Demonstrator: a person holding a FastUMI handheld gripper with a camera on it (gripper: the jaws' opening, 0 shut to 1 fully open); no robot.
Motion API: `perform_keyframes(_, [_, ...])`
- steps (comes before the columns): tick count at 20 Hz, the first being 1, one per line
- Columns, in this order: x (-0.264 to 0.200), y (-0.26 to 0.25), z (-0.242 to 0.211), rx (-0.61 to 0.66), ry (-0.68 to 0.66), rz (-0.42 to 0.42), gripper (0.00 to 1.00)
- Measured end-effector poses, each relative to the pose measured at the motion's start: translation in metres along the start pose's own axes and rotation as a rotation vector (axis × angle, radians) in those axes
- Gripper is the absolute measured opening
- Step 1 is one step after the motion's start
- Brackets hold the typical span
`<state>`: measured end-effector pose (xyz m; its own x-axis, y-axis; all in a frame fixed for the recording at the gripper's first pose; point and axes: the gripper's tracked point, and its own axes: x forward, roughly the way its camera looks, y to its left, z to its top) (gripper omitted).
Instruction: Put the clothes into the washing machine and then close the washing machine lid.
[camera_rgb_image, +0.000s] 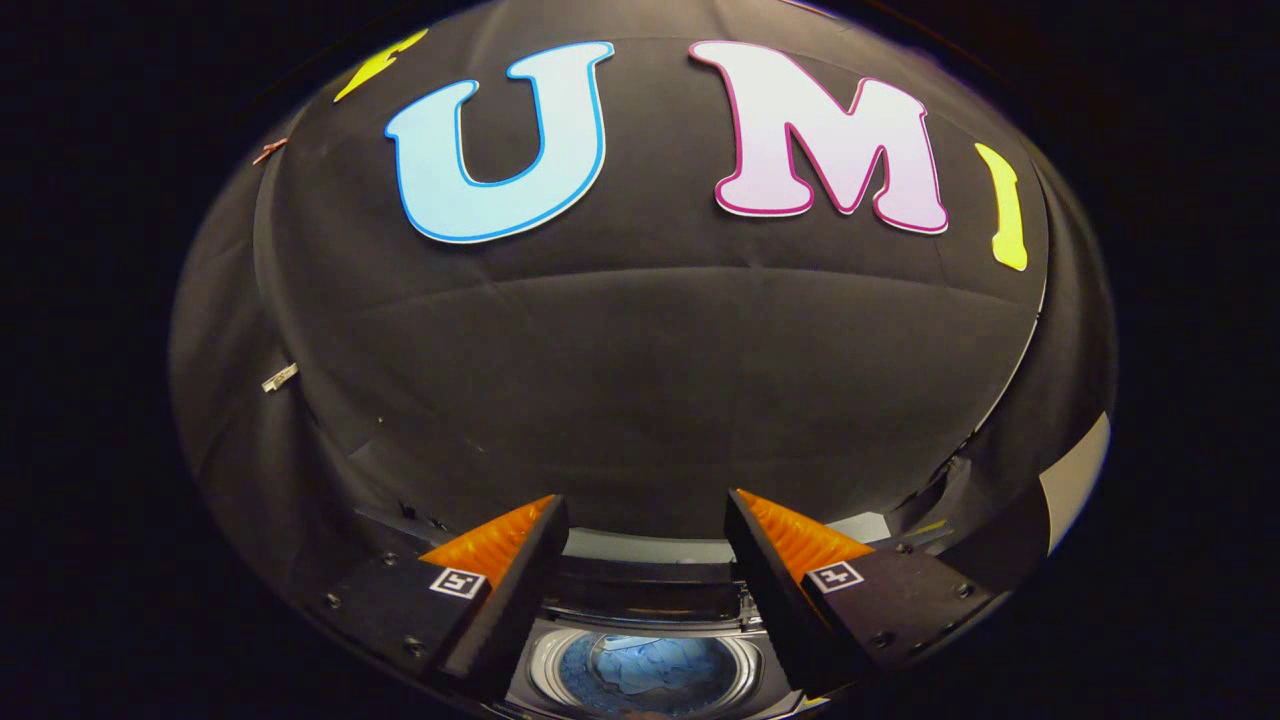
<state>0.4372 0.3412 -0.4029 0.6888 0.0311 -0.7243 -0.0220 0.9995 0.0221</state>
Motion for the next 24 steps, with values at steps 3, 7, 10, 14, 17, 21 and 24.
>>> perform_keyframes(3, [-0.016,0.001,-0.011,-0.007,0.001,0.025,1.0])
perform_keyframes(7, [-0.057,0.009,-0.044,-0.007,0.017,0.059,1.0])
perform_keyframes(10, [-0.082,0.01,-0.076,0.006,0.059,0.087,0.99])
perform_keyframes(14, [-0.106,0.01,-0.124,-0.033,0.115,0.105,0.99])
perform_keyframes(17, [-0.133,0.008,-0.115,-0.111,0.027,0.12,1.0])
perform_keyframes(21, [-0.197,0.004,-0.096,-0.123,-0.074,0.197,1.0])
perform_keyframes(24, [-0.252,-0.017,-0.083,-0.138,-0.182,0.216,0.99])
